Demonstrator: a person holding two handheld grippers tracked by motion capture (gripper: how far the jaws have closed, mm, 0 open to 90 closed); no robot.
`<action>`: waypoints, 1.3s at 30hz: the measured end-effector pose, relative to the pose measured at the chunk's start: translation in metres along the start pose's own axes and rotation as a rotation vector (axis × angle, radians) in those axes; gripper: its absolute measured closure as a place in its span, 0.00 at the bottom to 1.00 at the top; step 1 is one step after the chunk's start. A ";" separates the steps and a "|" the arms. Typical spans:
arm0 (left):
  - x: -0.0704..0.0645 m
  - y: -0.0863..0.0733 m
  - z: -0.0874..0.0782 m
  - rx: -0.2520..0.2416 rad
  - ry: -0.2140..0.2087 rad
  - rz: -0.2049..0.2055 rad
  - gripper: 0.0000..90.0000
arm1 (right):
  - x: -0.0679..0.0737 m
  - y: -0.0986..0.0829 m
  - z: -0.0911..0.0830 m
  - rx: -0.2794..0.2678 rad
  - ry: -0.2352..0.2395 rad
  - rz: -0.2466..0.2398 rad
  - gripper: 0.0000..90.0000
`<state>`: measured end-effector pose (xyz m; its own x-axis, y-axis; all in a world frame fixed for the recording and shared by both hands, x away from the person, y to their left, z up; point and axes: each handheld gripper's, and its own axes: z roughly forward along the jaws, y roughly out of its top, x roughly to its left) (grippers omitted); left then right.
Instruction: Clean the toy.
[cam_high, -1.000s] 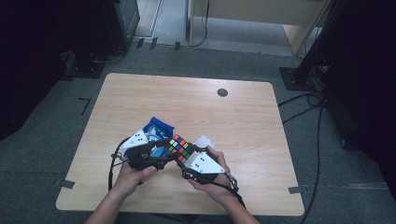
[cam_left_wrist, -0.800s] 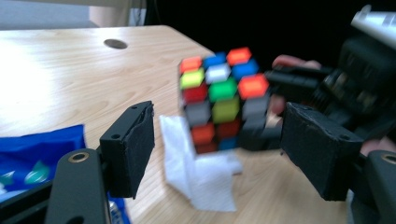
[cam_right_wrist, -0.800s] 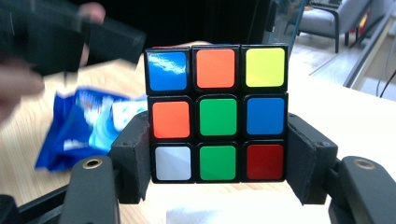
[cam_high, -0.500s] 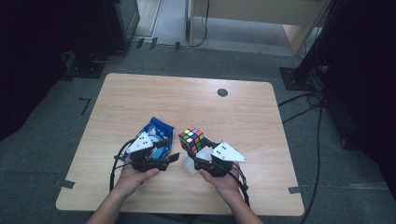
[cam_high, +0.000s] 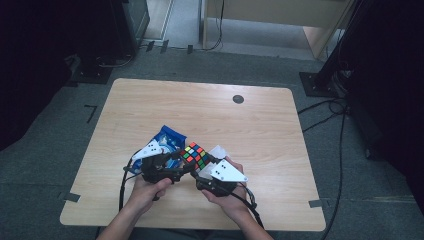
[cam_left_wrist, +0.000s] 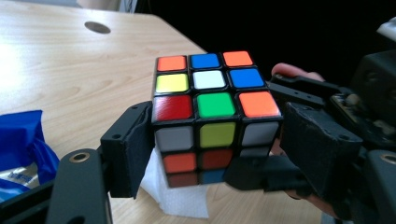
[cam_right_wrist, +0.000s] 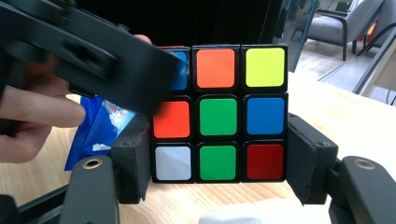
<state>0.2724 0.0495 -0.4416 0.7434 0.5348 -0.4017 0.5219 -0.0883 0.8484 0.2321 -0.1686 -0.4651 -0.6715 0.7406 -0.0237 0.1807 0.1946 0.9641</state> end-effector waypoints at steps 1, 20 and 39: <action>0.000 0.000 0.000 0.001 0.012 -0.009 0.31 | 0.003 0.000 0.001 0.002 0.000 -0.004 0.39; 0.010 0.005 -0.010 0.017 0.056 -0.021 0.38 | 0.015 -0.013 0.011 0.086 -0.024 -0.137 0.47; 0.001 0.004 -0.004 0.040 0.028 0.030 0.38 | 0.013 -0.012 0.009 0.106 -0.016 -0.073 0.58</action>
<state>0.2734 0.0536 -0.4375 0.7473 0.5545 -0.3660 0.5162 -0.1377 0.8453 0.2274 -0.1557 -0.4796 -0.6745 0.7318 -0.0977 0.2073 0.3148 0.9263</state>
